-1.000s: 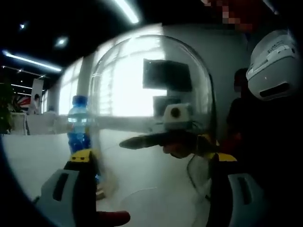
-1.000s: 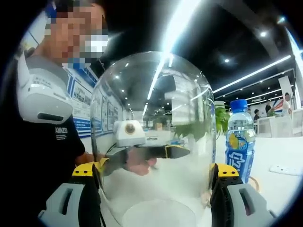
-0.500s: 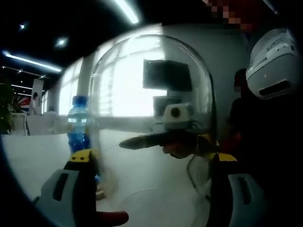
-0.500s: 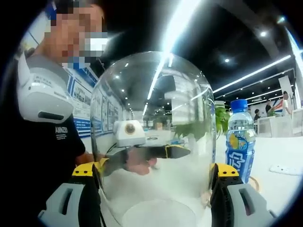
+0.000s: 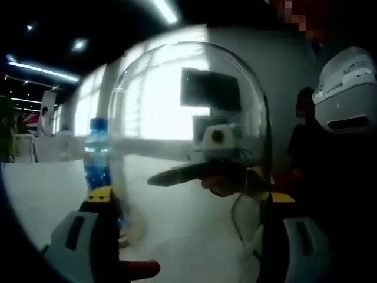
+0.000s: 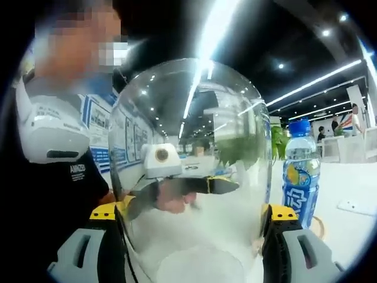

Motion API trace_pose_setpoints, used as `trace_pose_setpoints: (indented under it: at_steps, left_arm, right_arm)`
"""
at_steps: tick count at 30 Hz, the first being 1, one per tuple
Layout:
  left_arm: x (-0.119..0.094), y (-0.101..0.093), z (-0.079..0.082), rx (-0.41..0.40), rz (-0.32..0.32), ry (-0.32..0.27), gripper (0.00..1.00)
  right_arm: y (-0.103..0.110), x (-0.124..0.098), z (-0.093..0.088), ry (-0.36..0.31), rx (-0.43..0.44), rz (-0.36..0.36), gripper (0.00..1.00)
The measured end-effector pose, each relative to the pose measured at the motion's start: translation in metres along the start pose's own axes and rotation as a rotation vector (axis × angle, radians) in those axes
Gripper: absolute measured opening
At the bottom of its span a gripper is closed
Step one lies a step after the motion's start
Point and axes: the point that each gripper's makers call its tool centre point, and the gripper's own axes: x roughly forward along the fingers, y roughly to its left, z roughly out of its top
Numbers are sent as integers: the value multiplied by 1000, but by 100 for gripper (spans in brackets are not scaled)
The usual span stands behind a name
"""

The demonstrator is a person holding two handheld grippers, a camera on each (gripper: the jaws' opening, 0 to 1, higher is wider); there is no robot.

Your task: Open the cover put in the Mizone put the cover back on

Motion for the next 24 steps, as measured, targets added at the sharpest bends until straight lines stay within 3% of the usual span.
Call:
trace_pose_setpoints:
  at_steps: [4,11,19,24]
  left_arm:
    - [2,-2,15,0,8,-8,85]
    - [0,-6,29,40,4,11,86]
    - [3,-6,49,-2,-2,28,86]
    - [7,-5,67,-75,-7,20,86]
  right_arm:
    - [4,0,18,-12,-19,-11,90]
    - [10,1,34,19,-78,-27,90]
    - [9,2,47,20,13,-21,90]
    - [9,1,70,-2,85,-45,90]
